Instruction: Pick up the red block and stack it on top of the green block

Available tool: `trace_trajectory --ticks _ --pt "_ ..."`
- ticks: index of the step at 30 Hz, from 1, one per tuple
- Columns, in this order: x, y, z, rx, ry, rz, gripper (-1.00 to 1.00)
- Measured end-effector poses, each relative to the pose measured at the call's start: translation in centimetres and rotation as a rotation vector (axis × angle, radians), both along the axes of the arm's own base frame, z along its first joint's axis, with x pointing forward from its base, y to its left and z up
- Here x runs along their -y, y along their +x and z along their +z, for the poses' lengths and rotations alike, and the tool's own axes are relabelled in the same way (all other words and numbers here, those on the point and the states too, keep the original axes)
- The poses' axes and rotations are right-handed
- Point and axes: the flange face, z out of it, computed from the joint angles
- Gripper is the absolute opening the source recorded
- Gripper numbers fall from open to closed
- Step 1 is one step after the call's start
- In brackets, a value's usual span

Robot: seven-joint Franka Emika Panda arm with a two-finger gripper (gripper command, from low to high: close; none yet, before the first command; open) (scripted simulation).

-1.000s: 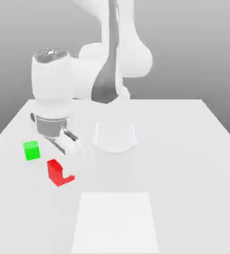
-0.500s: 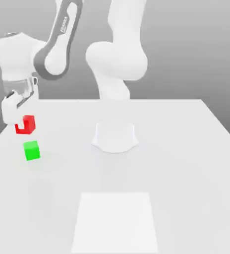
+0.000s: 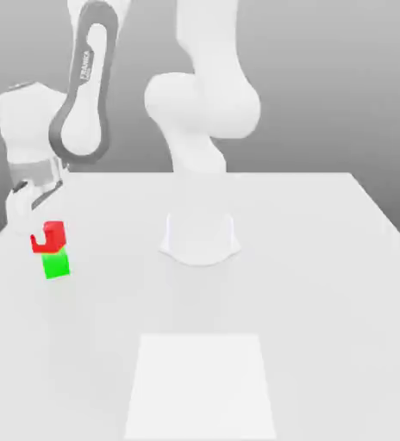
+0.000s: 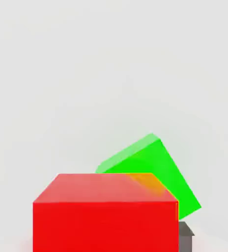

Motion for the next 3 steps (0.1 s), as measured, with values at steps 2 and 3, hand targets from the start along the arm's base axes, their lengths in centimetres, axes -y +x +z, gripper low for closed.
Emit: trace_trajectory --ticks 2,3 --pt "-0.05 -0.43 -0.78 -0.017 -0.014 -0.004 -1.0" --pt "-0.13 -0.44 -1.09 -0.026 -0.02 0.0 1.0"
